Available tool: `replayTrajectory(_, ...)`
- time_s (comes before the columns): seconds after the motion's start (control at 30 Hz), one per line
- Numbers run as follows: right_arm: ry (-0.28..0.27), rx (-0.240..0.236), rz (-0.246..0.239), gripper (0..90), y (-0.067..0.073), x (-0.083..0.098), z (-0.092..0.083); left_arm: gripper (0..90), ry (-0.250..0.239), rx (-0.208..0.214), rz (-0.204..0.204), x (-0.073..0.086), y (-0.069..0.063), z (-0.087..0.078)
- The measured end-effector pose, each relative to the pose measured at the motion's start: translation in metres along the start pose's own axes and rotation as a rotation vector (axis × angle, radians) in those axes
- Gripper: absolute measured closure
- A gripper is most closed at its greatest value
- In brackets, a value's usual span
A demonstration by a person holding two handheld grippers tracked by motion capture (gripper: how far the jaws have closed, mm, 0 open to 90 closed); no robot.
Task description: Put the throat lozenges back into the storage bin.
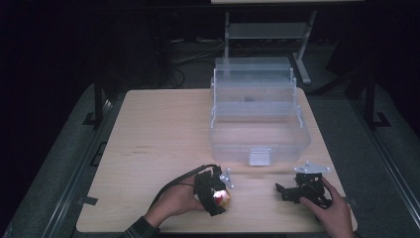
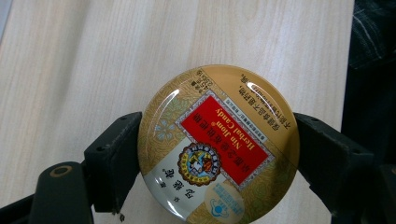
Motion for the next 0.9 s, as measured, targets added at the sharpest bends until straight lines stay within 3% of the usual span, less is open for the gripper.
replayTrajectory(0.9,0.0,0.0,0.0,0.0,0.0,0.0,0.0,19.5,-0.044,-0.002,-0.03,-0.009,0.01,-0.032)
Point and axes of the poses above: each handheld gripper's, and its own axes: z roughly forward along the jaws, x roughly out of its underside, y roughly to its left, the point moved 6 cm from there along z, roughly forward along the jaws, and after that the axes turned 3 degrees about -z, right-handed, at the moved point
